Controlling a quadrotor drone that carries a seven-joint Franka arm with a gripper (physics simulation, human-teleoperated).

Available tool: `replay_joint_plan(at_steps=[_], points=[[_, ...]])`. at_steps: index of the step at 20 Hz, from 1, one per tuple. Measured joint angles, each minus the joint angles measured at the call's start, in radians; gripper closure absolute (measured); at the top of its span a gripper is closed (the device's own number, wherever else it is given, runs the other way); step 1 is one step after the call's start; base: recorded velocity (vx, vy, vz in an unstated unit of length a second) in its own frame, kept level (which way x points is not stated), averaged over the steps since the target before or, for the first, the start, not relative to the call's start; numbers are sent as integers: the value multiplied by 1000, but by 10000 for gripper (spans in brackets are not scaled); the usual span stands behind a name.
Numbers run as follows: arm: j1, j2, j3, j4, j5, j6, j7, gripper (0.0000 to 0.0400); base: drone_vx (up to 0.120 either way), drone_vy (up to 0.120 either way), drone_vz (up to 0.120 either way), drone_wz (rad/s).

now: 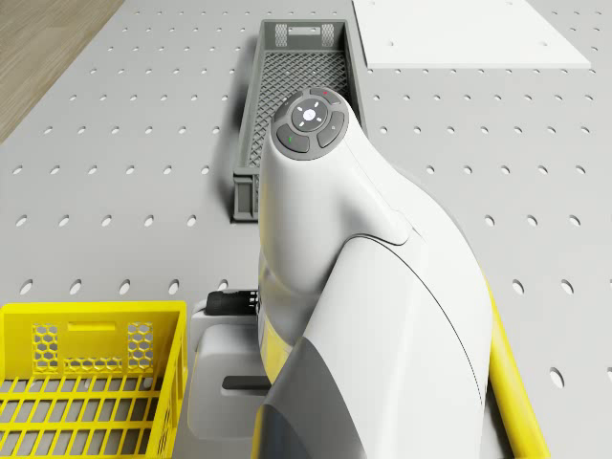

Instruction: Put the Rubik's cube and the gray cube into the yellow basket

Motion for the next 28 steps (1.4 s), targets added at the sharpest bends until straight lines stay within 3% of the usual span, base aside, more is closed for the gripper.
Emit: replay_joint_plan(at_steps=[28], points=[[-1, -6, 0, 0, 3, 6, 0, 150, 0, 120, -9, 0]])
